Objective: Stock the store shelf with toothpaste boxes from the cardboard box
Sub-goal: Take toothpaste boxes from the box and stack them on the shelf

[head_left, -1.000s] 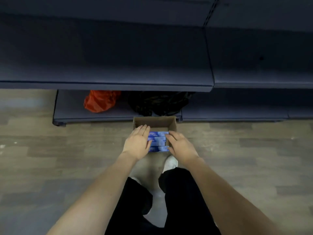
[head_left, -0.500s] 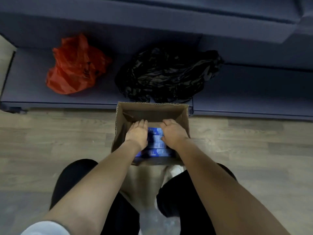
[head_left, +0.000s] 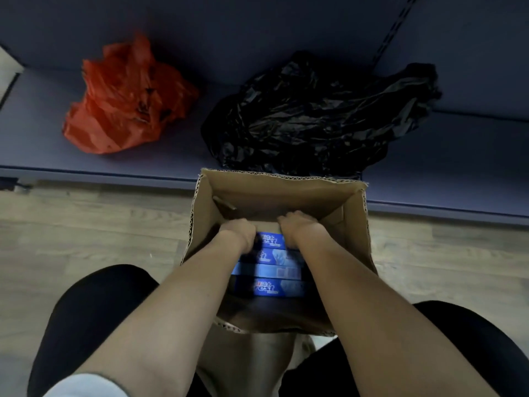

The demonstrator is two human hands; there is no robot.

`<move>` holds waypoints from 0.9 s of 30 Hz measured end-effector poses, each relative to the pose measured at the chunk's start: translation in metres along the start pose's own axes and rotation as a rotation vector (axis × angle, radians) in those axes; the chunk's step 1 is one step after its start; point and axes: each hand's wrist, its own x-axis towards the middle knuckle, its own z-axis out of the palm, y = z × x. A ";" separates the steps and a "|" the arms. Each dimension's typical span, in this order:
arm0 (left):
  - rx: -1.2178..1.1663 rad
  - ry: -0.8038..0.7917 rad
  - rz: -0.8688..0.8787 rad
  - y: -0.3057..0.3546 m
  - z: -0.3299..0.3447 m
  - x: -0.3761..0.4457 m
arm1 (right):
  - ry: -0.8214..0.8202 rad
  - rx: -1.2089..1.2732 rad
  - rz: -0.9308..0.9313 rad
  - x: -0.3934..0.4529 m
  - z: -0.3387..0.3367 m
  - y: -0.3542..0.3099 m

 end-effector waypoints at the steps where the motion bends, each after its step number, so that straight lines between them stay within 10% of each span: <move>1: -0.004 -0.028 0.018 0.000 0.005 0.001 | -0.061 -0.001 0.004 0.004 0.000 -0.001; 6: 0.051 -0.166 0.068 -0.003 0.034 0.004 | -0.248 0.022 0.059 0.019 0.012 -0.006; 12: 0.170 -0.117 0.112 0.008 0.073 -0.003 | 0.056 0.063 0.095 0.031 0.048 -0.008; 27: 0.244 0.015 0.084 0.013 0.088 0.012 | 0.175 0.100 0.123 0.040 0.083 0.000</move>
